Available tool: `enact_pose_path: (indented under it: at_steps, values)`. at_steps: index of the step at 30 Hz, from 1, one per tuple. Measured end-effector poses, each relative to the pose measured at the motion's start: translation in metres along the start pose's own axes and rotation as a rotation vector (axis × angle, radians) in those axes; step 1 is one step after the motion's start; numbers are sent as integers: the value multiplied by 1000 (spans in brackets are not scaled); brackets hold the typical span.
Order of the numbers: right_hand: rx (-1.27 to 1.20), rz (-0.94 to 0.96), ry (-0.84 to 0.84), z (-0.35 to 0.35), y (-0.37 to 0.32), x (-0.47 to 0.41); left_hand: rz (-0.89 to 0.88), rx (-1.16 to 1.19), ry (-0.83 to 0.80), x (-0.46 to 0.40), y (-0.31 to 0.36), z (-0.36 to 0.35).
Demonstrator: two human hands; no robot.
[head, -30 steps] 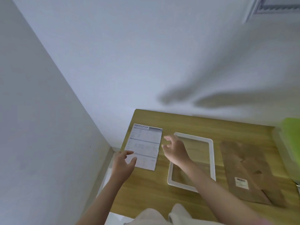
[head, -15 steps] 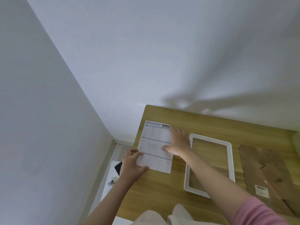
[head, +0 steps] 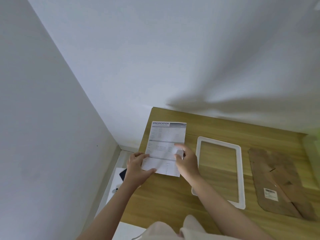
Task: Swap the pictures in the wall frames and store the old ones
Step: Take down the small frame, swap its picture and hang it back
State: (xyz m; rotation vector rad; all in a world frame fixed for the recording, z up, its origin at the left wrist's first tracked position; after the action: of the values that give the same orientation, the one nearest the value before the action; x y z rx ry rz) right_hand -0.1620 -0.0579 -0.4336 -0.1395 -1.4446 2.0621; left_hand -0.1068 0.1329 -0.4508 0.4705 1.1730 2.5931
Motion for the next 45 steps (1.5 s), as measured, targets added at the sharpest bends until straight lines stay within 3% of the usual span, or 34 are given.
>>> enact_pose_path:
  at_steps: [7,14,20,29,45]
  values:
    - [-113,33,13,51,3,14,-10,266,28,9,30,-5]
    - [-36,9,279,128,42,45,-110,248,-139,29,79,-61]
    - [181,-29,379,169,77,67,-206,155,-244,42,105,-103]
    - [333,-77,282,172,94,66,-344,-48,-273,47,113,-118]
    - [371,-77,274,173,110,62,-390,-222,-217,47,108,-129]
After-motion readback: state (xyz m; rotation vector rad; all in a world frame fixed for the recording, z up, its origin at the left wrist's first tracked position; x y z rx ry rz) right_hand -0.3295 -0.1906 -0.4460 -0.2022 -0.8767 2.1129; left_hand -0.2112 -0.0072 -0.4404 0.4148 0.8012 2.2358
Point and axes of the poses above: each hand's wrist, its own x-axis away from the middle knuckle, its own z-axis out of the back of the hand, y = z × x, the point moved 4 cm from there along -x, towards the middle knuckle, and after that the axes turned 4 degrees about -z, right-handed, at the moved point
